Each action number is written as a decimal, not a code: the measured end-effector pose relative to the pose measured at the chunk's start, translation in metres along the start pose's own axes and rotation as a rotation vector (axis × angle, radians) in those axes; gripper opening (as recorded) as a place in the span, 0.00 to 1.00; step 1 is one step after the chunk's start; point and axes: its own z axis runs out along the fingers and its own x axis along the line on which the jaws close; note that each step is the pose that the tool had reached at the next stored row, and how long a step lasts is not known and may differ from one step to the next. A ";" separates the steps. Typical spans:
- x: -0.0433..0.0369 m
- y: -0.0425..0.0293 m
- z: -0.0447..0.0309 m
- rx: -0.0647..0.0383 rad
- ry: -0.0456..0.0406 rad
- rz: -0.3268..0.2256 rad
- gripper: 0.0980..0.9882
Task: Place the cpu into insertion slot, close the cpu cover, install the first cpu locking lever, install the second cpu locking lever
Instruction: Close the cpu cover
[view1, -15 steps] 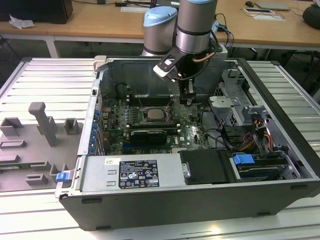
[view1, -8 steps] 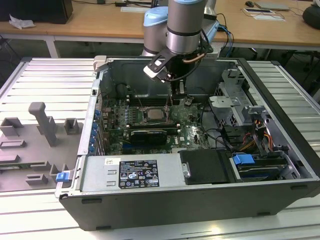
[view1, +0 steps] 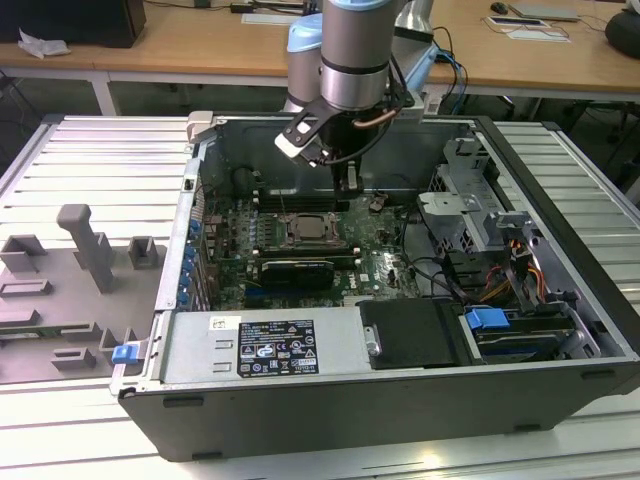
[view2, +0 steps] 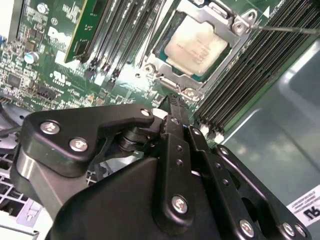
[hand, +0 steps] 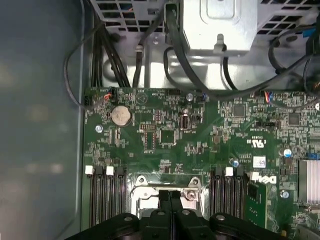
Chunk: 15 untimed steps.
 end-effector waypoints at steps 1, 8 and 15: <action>0.0000 -0.0017 0.0011 0.000 0.0000 0.000 0.01; 0.0001 -0.0153 0.0061 0.000 0.0000 0.000 0.01; 0.0003 -0.0416 0.0142 0.000 0.0000 0.000 0.01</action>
